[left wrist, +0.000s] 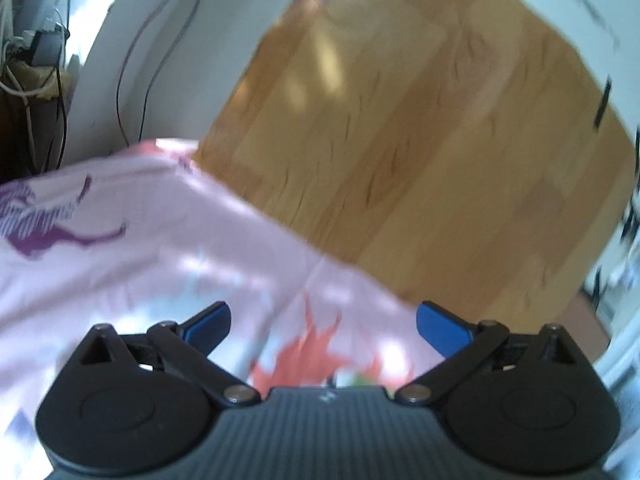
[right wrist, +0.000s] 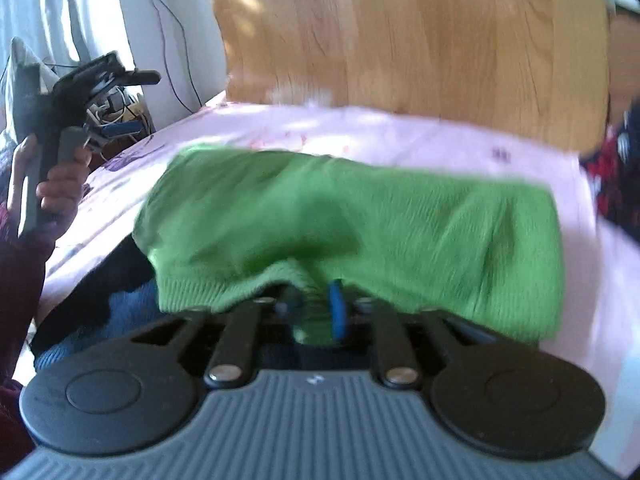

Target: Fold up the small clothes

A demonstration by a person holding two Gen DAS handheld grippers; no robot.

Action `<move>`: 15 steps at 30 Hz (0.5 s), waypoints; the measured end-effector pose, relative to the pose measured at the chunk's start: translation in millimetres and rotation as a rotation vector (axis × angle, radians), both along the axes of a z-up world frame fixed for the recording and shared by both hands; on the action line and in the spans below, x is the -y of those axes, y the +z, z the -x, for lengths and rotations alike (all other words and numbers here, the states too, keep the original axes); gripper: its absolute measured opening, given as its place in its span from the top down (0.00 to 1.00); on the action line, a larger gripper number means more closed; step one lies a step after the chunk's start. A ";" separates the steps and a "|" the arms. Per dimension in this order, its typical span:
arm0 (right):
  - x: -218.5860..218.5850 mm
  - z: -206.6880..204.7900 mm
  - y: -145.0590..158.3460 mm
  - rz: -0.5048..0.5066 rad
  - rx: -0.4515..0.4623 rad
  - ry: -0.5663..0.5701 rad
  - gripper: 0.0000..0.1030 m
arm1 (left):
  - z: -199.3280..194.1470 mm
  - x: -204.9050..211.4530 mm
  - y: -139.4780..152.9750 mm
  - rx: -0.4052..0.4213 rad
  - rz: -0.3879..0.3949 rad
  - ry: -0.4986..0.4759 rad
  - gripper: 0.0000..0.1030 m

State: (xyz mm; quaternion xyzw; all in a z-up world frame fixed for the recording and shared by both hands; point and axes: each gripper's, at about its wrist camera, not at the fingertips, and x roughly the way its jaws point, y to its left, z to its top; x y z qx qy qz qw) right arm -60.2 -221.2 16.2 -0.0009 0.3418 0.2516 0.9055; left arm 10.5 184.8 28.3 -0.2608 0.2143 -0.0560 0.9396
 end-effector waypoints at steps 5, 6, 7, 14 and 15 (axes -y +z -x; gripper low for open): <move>39.6 4.7 24.3 -0.151 0.114 -0.129 0.44 | 2.4 19.1 -13.7 -0.067 -0.040 -0.052 0.01; 46.7 4.2 28.0 -0.161 0.144 -0.169 0.43 | 1.5 25.0 -12.9 -0.067 -0.055 -0.059 0.01; 55.0 1.1 31.4 -0.167 0.168 -0.214 0.41 | -0.7 31.7 -12.1 -0.069 -0.074 -0.068 0.01; 92.2 -41.3 4.4 -0.147 0.113 -0.457 0.30 | -21.8 69.6 -26.0 -0.134 -0.208 -0.098 0.06; 95.5 -45.2 -4.0 -0.188 0.057 -0.445 0.58 | -27.2 74.5 -28.0 -0.144 -0.233 -0.096 0.18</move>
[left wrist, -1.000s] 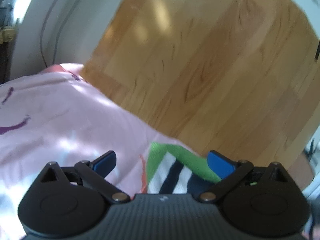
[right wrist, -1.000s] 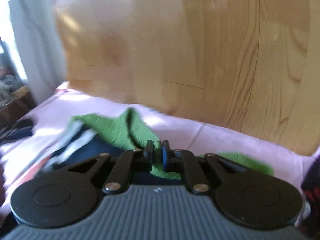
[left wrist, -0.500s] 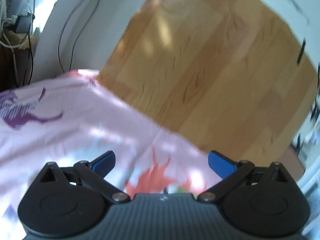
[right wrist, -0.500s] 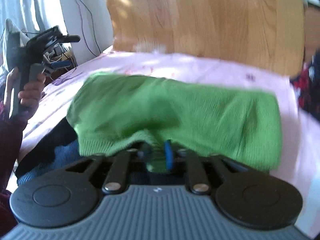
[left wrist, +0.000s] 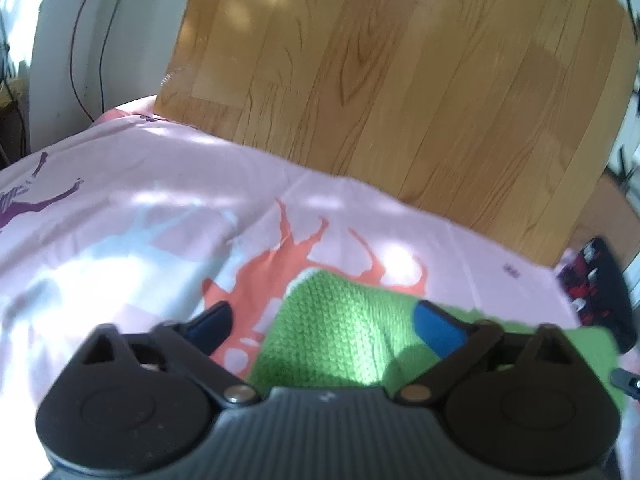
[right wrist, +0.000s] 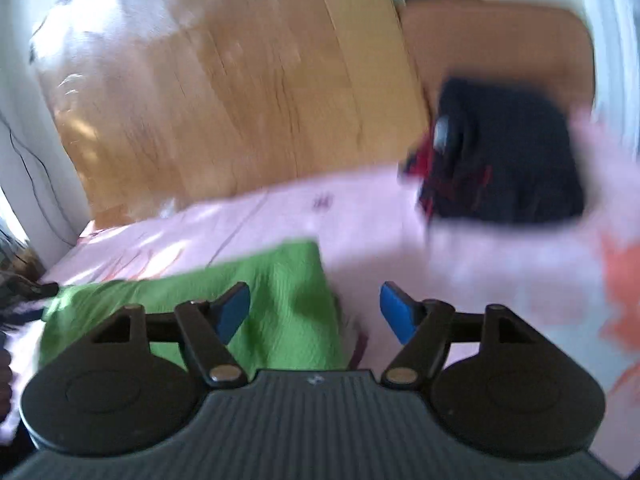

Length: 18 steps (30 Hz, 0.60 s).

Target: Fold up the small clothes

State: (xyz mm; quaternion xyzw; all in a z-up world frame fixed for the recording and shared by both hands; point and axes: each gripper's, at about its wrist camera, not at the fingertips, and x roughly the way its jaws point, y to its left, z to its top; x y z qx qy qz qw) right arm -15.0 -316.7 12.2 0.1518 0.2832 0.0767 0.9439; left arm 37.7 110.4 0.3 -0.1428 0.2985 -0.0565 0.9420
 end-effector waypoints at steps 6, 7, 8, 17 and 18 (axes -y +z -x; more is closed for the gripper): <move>4.5 8.9 -0.7 0.045 0.042 -0.047 0.90 | -41.0 35.3 -5.7 -0.025 -0.187 0.005 0.56; 5.0 7.2 -5.5 0.049 0.027 -0.060 0.90 | -46.6 38.9 -8.5 -0.032 -0.209 0.011 0.56; 0.3 7.0 -11.0 0.084 0.005 -0.069 0.89 | -51.0 40.7 -10.8 -0.045 -0.218 0.015 0.55; -1.5 26.2 9.9 0.123 0.120 -0.033 0.51 | -13.8 -22.2 7.1 -0.017 -0.025 0.073 0.19; -0.7 26.7 15.1 0.108 0.133 -0.021 0.51 | -12.2 -30.3 8.8 -0.025 -0.002 0.075 0.18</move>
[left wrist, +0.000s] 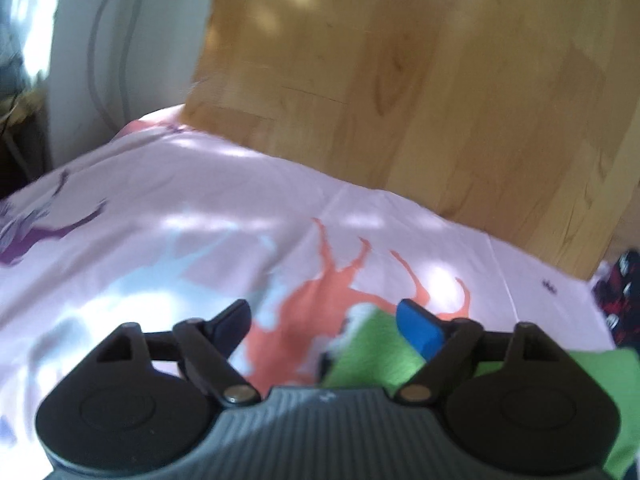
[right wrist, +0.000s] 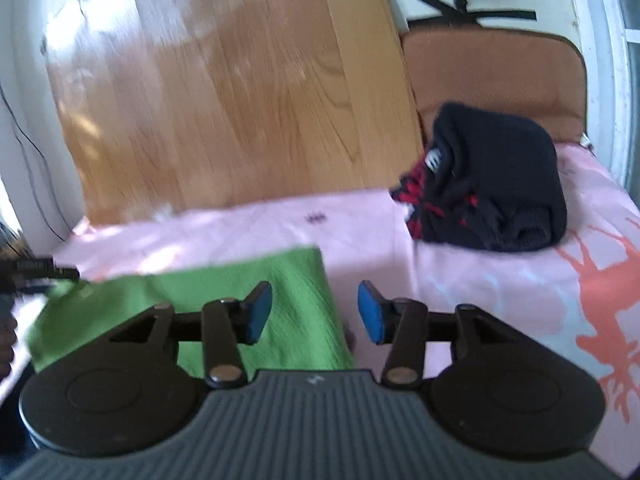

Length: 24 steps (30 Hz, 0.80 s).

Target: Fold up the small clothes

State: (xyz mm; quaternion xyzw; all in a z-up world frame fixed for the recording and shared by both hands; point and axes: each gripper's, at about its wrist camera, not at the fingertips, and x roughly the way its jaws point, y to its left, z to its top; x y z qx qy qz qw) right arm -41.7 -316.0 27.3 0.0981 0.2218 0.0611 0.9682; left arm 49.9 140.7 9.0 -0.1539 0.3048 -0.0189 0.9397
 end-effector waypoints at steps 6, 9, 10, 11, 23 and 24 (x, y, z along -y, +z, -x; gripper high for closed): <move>-41.3 -9.0 11.8 -0.020 0.029 0.191 0.46 | 15.2 -17.0 1.2 -0.036 0.081 -0.092 0.15; -66.3 -16.0 5.0 0.037 0.024 0.218 0.45 | 16.8 2.0 -3.1 -0.042 0.010 -0.156 0.14; -71.6 -19.4 1.6 0.047 0.020 0.223 0.45 | 16.3 8.7 -5.0 -0.044 -0.009 -0.166 0.32; -73.2 -22.6 -0.8 0.051 0.016 0.223 0.45 | 15.9 14.6 -6.0 -0.040 -0.017 -0.187 0.50; -64.3 -57.2 -16.0 0.062 -0.033 0.072 0.45 | -31.2 34.9 -2.9 -0.009 -0.144 -0.120 0.89; -64.9 -62.3 -23.9 0.097 -0.053 0.063 0.44 | -28.6 38.2 -5.3 0.000 -0.174 -0.114 0.84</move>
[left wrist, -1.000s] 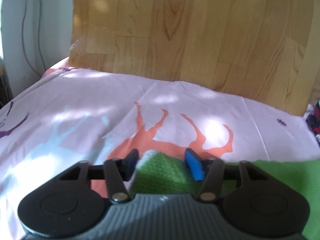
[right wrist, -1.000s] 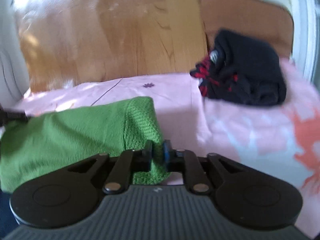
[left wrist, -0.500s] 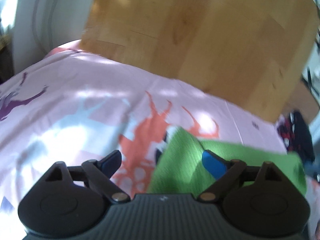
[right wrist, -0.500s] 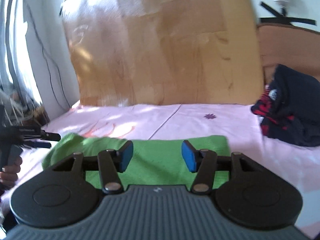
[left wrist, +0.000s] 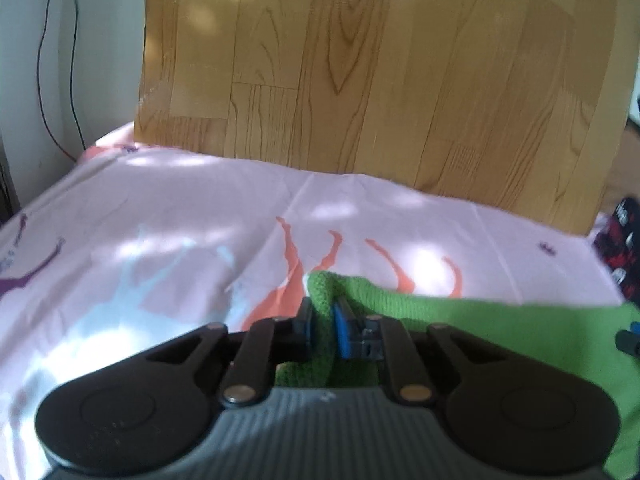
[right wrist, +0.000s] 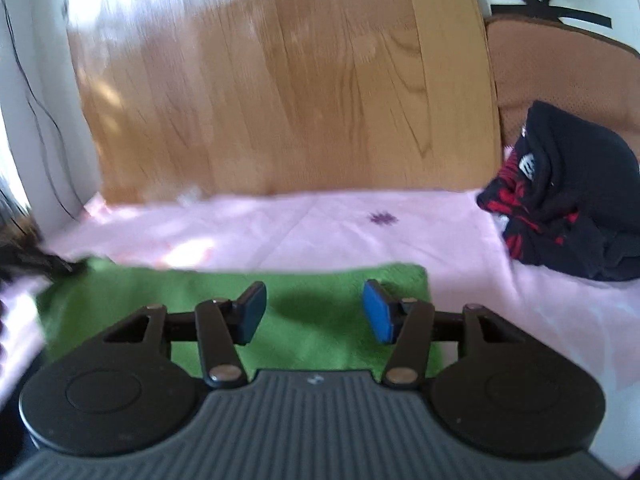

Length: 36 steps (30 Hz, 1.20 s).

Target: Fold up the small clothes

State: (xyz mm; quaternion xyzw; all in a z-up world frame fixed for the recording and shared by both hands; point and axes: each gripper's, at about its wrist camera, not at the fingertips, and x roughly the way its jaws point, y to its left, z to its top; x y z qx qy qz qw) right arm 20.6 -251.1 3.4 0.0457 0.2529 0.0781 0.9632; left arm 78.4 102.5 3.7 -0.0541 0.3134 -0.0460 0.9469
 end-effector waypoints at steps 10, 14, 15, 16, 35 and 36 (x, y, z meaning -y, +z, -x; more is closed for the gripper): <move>9.7 2.3 1.1 -0.064 -0.011 -0.034 0.41 | 49.6 -33.5 37.6 0.100 0.184 0.046 0.65; -2.4 5.6 22.6 -0.141 0.045 0.043 0.41 | 50.8 -1.8 41.9 0.133 0.173 -0.075 0.65; -10.4 5.9 26.8 -0.129 0.052 0.076 0.41 | 49.4 6.2 38.6 0.124 0.176 -0.097 0.65; -18.4 6.4 29.1 -0.112 0.053 0.111 0.41 | 46.7 13.0 33.5 0.109 0.176 -0.115 0.65; 5.8 -4.6 -6.4 -0.106 0.033 0.082 0.24 | 43.1 61.3 -12.6 0.074 -0.050 -0.161 0.50; 7.6 -4.4 -6.9 -0.112 0.036 0.079 0.24 | 43.5 61.6 -12.9 0.074 -0.050 -0.164 0.48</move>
